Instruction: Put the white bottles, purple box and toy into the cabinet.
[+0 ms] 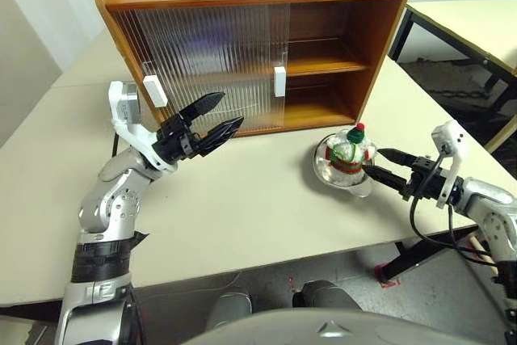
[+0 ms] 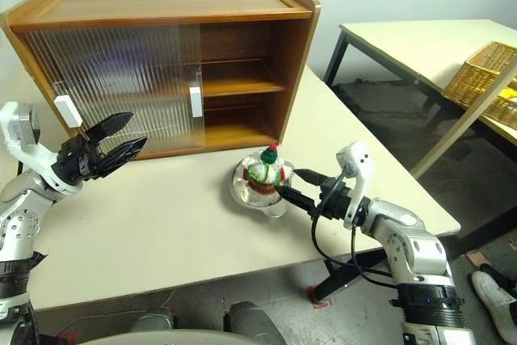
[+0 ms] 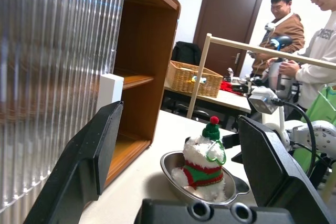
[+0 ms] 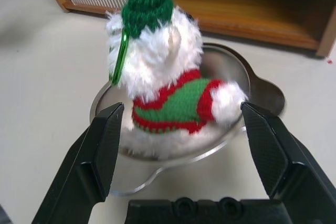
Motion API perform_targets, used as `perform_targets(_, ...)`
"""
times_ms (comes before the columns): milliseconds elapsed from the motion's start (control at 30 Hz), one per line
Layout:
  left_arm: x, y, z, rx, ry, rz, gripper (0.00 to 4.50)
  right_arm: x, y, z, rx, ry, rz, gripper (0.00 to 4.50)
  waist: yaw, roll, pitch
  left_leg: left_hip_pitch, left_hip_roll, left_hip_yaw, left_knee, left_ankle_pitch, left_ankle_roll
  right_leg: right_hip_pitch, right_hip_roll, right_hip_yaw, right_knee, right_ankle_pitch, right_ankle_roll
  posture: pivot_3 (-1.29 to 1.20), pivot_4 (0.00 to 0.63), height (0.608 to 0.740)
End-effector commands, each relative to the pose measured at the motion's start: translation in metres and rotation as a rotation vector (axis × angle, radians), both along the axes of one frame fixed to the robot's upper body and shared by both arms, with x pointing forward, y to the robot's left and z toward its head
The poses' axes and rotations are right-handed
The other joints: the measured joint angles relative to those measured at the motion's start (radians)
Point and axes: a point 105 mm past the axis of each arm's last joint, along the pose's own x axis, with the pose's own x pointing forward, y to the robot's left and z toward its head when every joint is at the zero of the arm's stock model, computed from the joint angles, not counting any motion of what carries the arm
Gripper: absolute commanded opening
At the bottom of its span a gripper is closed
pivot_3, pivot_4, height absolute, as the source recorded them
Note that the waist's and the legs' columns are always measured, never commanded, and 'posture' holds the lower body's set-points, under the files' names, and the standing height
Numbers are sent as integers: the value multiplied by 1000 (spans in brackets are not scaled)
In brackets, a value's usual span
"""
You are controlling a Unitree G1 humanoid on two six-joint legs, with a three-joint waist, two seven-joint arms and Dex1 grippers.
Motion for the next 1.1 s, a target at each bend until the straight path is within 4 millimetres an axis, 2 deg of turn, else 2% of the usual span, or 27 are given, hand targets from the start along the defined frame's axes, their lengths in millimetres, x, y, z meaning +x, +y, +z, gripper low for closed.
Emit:
perform_targets(33, -2, 2, 2, 4, -4, 12, 4500, 5, 2, -5, -15, 2, 13, 4475, 6, 0, 0, 0, 0, 0, 0, 0, 0, 0, 0, 0, 0, 0, 0, -15, 0, 740)
perform_targets(267, -4, 4, 4, 2, -10, 28, 4500, 14, 11, -10, -17, -3, 33, 4475, 22, 0, 0, 0, 1, -2, 0, 0, 0, 0, 0, 3, 0, 0, 0, 2, 0, 740)
perform_targets(533, -5, 6, 5, 3, -8, 41, 4500, 15, 15, -11, -32, 6, 51, 4475, 28, 0, 0, 1, 1, -2, 0, 0, 0, 1, 0, 3, 0, 0, 0, 13, 6, 740)
perform_targets(633, -5, 6, 4, 1, -6, 43, 4500, 16, 19, -5, -29, 1, 56, 4475, 29, 0, 0, 2, 1, -2, 0, 0, 0, 1, 0, 3, 0, 0, 0, 13, 6, 740)
perform_targets(733, -5, 5, 4, -1, -6, 41, 4500, 18, 20, 0, -27, -3, 54, 3841, 29, 0, 0, 2, 1, -2, 0, 0, 0, 1, 0, 3, 1, 0, 0, 9, 5, 740)
perform_targets(1000, -2, 4, 4, -3, -7, 36, 4500, 19, 22, 4, -22, -6, 44, 885, 30, 0, 0, 2, 1, -2, 0, 0, -1, 1, 0, 4, 0, 0, -1, -3, 1, 740)
perform_targets(1100, -2, 4, 5, -3, -7, 34, 4500, 21, 22, 4, -20, -11, 37, 25, 30, 0, 0, 2, 1, -2, 0, 0, -1, 1, 0, 4, 0, 0, -1, -5, 1, 740)
